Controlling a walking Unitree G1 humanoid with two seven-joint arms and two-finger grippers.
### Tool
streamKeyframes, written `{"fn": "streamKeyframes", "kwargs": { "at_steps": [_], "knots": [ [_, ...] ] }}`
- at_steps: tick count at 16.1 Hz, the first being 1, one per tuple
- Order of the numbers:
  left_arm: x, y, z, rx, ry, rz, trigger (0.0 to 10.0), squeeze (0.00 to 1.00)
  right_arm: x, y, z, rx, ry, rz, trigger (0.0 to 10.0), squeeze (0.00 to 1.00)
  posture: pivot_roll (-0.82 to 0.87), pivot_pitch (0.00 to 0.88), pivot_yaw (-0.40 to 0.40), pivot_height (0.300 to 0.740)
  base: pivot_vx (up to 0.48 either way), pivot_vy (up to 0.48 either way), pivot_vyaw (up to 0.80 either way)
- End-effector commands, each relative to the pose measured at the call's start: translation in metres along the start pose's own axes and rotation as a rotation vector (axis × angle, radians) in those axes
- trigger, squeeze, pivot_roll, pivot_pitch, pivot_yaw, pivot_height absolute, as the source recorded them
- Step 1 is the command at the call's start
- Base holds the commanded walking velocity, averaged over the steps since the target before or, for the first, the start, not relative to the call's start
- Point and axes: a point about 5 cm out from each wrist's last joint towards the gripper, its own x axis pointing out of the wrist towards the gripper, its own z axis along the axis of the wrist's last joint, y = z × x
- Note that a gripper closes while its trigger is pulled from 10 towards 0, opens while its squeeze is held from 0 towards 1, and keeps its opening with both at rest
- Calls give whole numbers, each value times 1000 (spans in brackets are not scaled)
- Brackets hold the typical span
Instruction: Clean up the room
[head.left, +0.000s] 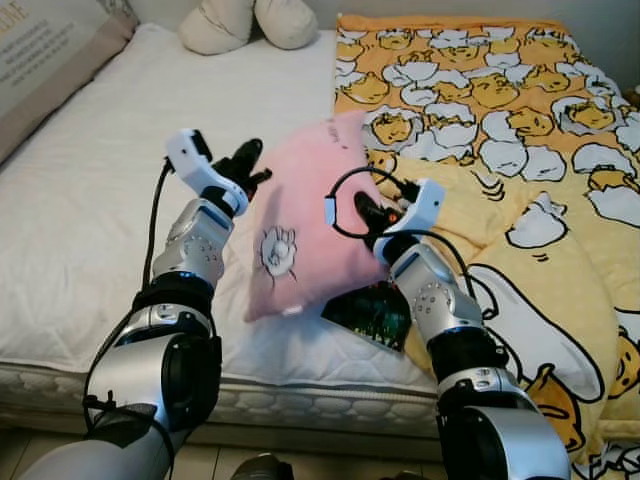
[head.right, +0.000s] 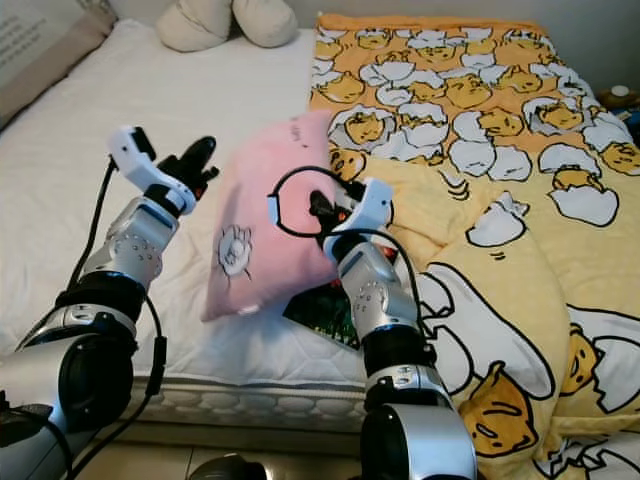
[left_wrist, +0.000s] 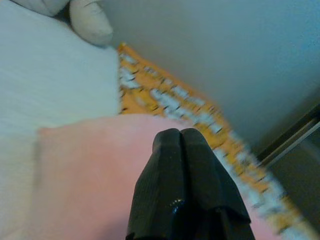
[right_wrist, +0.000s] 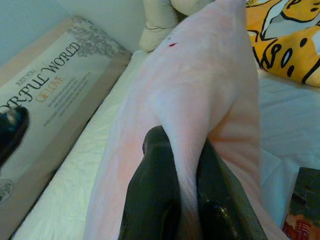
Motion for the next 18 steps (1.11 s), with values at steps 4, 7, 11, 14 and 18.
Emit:
{"fn": "streamKeyframes", "kwargs": {
  "at_steps": [4,7,11,14,18],
  "knots": [
    [-12,23,-1,105,32,100,10000,1000,-9,-8,4,-50,-44,-28,0,0,-64,0,40,736,0,0,0],
    [-24,41,-9,64,92,161,10000,1000,-30,-37,-5,-82,-34,-131,0,0,-66,0,47,736,0,0,0],
    [-29,39,-30,79,167,137,10000,1000,-46,-56,-8,-165,-41,-210,0,0,-75,0,59,736,0,0,0],
    [-24,21,-40,316,227,43,10000,1000,-51,-63,-14,-242,-21,-221,0,0,-64,0,59,736,0,0,0],
    [-16,0,-46,448,231,-34,10000,1000,-41,-62,-29,-205,95,-183,0,0,-33,0,48,736,0,0,0]
  ]
}}
